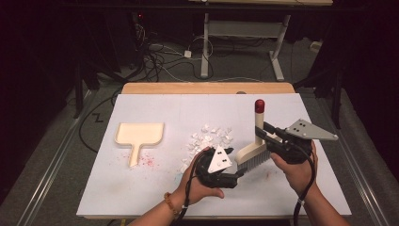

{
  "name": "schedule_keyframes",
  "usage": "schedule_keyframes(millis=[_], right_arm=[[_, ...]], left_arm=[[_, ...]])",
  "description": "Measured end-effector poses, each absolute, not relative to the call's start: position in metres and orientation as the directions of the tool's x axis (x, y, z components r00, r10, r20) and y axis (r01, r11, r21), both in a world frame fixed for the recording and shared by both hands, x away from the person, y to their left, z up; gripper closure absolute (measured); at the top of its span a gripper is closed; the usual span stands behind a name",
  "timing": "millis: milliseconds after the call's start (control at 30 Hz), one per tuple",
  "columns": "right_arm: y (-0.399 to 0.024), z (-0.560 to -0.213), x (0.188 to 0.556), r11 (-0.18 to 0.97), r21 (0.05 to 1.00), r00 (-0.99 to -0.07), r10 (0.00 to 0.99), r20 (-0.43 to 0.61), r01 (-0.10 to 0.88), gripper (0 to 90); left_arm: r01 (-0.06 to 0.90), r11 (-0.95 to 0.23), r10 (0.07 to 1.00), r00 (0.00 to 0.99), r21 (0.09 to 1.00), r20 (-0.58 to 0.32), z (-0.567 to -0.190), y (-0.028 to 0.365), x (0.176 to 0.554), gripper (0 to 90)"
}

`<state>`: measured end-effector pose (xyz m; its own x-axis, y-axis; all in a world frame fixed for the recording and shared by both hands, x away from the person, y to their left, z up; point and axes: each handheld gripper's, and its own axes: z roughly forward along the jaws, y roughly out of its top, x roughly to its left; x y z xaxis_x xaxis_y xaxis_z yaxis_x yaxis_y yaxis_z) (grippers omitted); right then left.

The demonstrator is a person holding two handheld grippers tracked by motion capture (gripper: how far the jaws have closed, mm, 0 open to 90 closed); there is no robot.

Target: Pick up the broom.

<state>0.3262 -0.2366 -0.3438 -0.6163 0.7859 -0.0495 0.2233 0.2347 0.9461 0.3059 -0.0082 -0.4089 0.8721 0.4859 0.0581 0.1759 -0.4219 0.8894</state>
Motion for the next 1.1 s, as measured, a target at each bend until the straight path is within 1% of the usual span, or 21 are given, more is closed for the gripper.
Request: schedule_keyframes(millis=[67,100,133,167,233,267,300,333,400,467,533,567,633,733,767,833,900,933,1033,1100], right_arm=[[-0.231,-0.345,0.321,0.232,0.949,-0.624,0.78,-0.049,0.216,71.1],[-0.228,-0.345,0.32,0.25,0.944,-0.642,0.765,-0.054,0.217,71.1],[-0.225,-0.345,0.318,0.258,0.941,-0.651,0.757,-0.055,0.221,71.1],[-0.223,-0.345,0.315,0.241,0.947,-0.651,0.758,-0.046,0.214,71.1],[-0.216,-0.344,0.311,0.264,0.942,-0.676,0.735,-0.056,0.209,71.1],[-0.214,-0.344,0.307,0.254,0.946,-0.673,0.738,-0.055,0.202,71.0],[-0.211,-0.343,0.305,0.269,0.945,-0.68,0.729,-0.073,0.187,71.0],[-0.208,-0.342,0.303,0.286,0.941,-0.686,0.722,-0.088,0.181,71.0],[-0.207,-0.34,0.299,0.282,0.945,-0.692,0.716,-0.093,0.166,70.9],[-0.207,-0.337,0.297,0.29,0.948,-0.722,0.683,-0.111,0.129,70.5],[-0.21,-0.334,0.294,0.274,0.956,-0.753,0.65,-0.105,0.103,69.1],[-0.212,-0.333,0.294,0.278,0.956,-0.772,0.625,-0.111,0.088,63.5],[-0.215,-0.33,0.291,0.286,0.957,-0.79,0.599,-0.131,0.057,56.6],[-0.222,-0.33,0.291,0.31,0.949,-0.835,0.535,-0.13,0.051,46.7],[-0.224,-0.332,0.291,0.334,0.942,-0.86,0.492,-0.133,0.046,44.5],[-0.227,-0.337,0.292,0.387,0.921,-0.87,0.467,-0.158,0.04,40.7],[-0.229,-0.346,0.295,0.424,0.904,-0.907,0.401,-0.131,0.057,39.2],[-0.228,-0.35,0.295,0.447,0.893,-0.911,0.387,-0.139,0.054,39.1],[-0.219,-0.362,0.294,0.539,0.842,-0.949,0.28,-0.143,0.032,36.1],[-0.21,-0.368,0.293,0.597,0.802,-0.966,0.206,-0.155,-0.001,39.1]], left_arm=[[0.188,-0.422,0.48,0.876,0.887,0.042,-0.412,-0.014,0.311,37.9],[0.192,-0.421,0.481,0.876,0.886,0.039,-0.414,-0.015,0.313,38.6],[0.201,-0.411,0.488,0.872,0.889,0.028,-0.415,-0.016,0.315,41.4],[0.217,-0.396,0.489,0.872,0.892,0.005,-0.417,-0.015,0.318,43.7],[0.23,-0.377,0.473,0.881,0.897,-0.027,-0.418,-0.013,0.321,50.3],[0.23,-0.379,0.466,0.884,0.896,-0.03,-0.418,-0.012,0.321,52.6],[0.222,-0.383,0.462,0.887,0.897,-0.023,-0.419,-0.011,0.32,57.7],[0.214,-0.385,0.462,0.887,0.898,-0.013,-0.418,-0.01,0.319,60.8],[0.214,-0.388,0.454,0.891,0.897,-0.016,-0.414,-0.003,0.319,62.1],[0.215,-0.379,0.446,0.895,0.9,-0.026,-0.41,0.006,0.318,63.8],[0.207,-0.398,0.44,0.898,0.894,-0.012,-0.404,0.014,0.315,64.6],[0.204,-0.409,0.432,0.902,0.889,-0.009,-0.403,0.018,0.314,64.7],[0.195,-0.433,0.405,0.914,0.88,-0.004,-0.4,0.026,0.312,64.8],[0.166,-0.474,0.376,0.926,0.865,0.029,-0.399,0.036,0.304,64.9],[0.147,-0.495,0.356,0.933,0.857,0.045,-0.399,0.04,0.302,64.9],[0.125,-0.524,0.318,0.946,0.843,0.057,-0.4,0.047,0.297,64.9],[0.117,-0.542,0.285,0.957,0.832,0.05,-0.4,0.052,0.293,64.9],[0.104,-0.555,0.264,0.963,0.826,0.057,-0.4,0.054,0.29,64.9],[0.051,-0.579,0.206,0.975,0.813,0.086,-0.398,0.057,0.281,64.8],[0.02,-0.592,0.154,0.984,0.806,0.089,-0.396,0.059,0.277,64.8]])
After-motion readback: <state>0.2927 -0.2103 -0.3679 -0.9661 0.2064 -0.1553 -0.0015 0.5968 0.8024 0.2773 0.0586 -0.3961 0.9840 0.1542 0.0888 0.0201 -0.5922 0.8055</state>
